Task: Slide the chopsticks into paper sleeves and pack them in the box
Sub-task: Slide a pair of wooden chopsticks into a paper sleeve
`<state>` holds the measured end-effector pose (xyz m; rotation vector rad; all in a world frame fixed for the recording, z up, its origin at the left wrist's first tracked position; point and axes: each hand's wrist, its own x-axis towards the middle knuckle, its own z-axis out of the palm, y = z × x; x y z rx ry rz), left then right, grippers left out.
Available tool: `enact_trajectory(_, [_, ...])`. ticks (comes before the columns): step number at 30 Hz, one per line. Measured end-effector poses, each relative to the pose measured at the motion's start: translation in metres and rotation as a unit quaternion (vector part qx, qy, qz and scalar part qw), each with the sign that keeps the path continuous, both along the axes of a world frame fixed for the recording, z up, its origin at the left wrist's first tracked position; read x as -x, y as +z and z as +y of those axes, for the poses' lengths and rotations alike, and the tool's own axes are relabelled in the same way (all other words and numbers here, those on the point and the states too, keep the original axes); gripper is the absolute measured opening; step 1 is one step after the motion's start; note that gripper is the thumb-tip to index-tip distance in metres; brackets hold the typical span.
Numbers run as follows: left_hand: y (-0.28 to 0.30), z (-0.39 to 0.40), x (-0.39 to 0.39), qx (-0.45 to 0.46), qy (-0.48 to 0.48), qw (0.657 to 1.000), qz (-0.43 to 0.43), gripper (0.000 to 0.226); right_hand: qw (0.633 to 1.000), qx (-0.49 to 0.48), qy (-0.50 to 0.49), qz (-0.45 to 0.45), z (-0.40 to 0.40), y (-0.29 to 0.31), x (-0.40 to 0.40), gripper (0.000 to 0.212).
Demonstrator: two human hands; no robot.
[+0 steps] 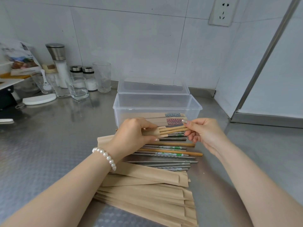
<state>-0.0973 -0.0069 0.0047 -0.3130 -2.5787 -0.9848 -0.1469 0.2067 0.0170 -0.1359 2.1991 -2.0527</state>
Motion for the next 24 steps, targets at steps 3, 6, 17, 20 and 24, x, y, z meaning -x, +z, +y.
enact_trajectory(3, [0.009, -0.008, -0.001, -0.009, 0.038, 0.999, 0.003, 0.035, 0.999, 0.029, -0.024, -0.009, 0.008, 0.004, 0.003, 0.015])
enact_trajectory(6, [0.018, -0.019, 0.000, -0.064, 0.088, 0.994, 0.012, 0.038, 0.998, 0.049, -0.043, -0.012, 0.018, 0.007, 0.005, 0.019])
enact_trajectory(17, [0.031, -0.032, 0.008, -0.503, 0.014, 0.853, -0.139, 0.066, 0.991, 0.109, -0.074, -0.016, 0.031, 0.011, 0.010, 0.021])
enact_trajectory(20, [0.033, -0.030, 0.004, -0.550, -0.015, 0.821, -0.156, 0.068, 0.991, 0.113, -0.075, -0.009, 0.028, 0.011, 0.008, 0.020])
enact_trajectory(24, [0.033, -0.031, 0.005, -0.558, -0.017, 0.819, -0.131, 0.068, 0.993, 0.039, -0.104, 0.038, 0.020, 0.007, 0.007, 0.022])
